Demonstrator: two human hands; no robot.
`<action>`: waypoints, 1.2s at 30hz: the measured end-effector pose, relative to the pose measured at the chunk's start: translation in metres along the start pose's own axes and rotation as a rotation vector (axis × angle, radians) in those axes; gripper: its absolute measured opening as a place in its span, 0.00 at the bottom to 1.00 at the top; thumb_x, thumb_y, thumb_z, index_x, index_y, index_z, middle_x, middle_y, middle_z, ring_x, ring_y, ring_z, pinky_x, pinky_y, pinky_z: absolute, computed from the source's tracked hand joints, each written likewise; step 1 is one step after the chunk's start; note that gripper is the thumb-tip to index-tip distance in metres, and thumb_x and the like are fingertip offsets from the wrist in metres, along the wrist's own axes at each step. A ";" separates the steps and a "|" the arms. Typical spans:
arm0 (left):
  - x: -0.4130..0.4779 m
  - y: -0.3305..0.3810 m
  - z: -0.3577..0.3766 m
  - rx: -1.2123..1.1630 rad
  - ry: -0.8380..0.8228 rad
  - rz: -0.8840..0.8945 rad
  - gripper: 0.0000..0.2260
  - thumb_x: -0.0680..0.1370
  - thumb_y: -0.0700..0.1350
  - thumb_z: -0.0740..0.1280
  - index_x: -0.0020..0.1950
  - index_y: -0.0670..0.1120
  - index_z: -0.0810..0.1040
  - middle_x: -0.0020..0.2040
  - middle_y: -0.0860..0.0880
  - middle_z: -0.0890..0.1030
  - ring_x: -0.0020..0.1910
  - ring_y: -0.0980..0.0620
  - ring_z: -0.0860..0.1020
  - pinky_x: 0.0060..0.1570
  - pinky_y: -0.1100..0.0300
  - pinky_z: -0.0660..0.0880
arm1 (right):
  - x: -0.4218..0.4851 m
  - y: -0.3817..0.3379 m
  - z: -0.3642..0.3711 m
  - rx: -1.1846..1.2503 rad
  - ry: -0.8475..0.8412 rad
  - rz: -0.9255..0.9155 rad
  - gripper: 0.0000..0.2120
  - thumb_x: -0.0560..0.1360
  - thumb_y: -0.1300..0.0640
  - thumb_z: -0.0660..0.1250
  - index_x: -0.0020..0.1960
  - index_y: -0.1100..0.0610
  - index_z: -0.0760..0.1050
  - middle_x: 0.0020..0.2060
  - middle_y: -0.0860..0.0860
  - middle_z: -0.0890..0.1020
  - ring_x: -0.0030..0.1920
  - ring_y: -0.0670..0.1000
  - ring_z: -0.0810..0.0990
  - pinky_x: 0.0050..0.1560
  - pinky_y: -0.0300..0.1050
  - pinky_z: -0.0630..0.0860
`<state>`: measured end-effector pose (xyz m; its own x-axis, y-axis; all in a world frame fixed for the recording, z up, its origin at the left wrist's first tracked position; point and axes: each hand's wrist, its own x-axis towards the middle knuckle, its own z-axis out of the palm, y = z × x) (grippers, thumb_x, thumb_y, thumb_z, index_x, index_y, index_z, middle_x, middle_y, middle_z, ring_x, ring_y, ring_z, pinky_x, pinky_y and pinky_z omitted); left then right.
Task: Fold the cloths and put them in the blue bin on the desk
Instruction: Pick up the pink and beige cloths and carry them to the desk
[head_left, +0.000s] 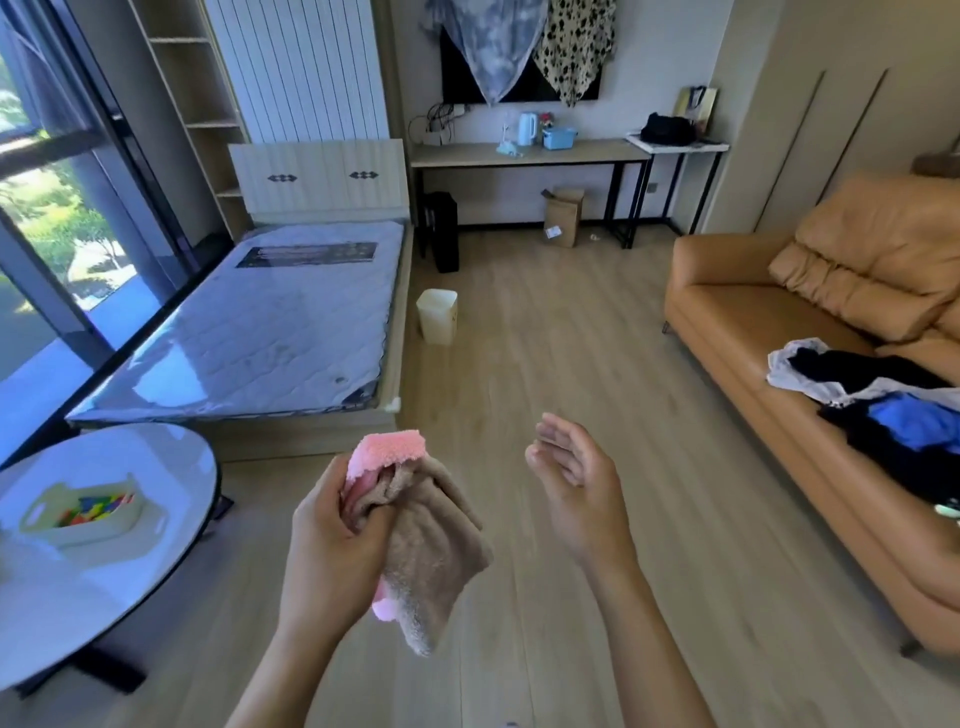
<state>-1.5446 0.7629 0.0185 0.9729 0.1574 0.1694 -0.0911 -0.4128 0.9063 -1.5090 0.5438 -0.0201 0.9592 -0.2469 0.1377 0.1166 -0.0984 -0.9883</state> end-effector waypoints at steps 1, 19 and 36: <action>0.015 0.004 0.009 -0.007 -0.006 0.002 0.17 0.73 0.32 0.66 0.48 0.54 0.79 0.41 0.51 0.83 0.40 0.55 0.81 0.38 0.66 0.76 | 0.018 0.000 -0.002 -0.003 -0.001 -0.004 0.17 0.77 0.55 0.70 0.64 0.46 0.74 0.61 0.43 0.80 0.60 0.40 0.80 0.65 0.43 0.75; 0.361 0.011 0.175 -0.160 -0.065 0.067 0.15 0.77 0.38 0.69 0.50 0.61 0.77 0.45 0.61 0.83 0.44 0.61 0.82 0.42 0.63 0.77 | 0.364 0.037 -0.001 -0.144 0.062 -0.012 0.21 0.77 0.54 0.71 0.68 0.46 0.72 0.64 0.41 0.78 0.61 0.38 0.78 0.67 0.42 0.74; 0.726 0.023 0.319 -0.124 -0.140 0.163 0.16 0.76 0.37 0.69 0.53 0.59 0.79 0.45 0.61 0.85 0.45 0.62 0.83 0.41 0.72 0.76 | 0.726 0.081 0.004 -0.089 0.232 0.001 0.21 0.77 0.54 0.70 0.69 0.48 0.73 0.63 0.42 0.79 0.61 0.39 0.79 0.69 0.49 0.74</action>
<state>-0.7725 0.5820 0.0389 0.9624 -0.0312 0.2697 -0.2660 -0.3078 0.9135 -0.8018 0.3606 -0.0007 0.8733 -0.4607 0.1586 0.0828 -0.1804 -0.9801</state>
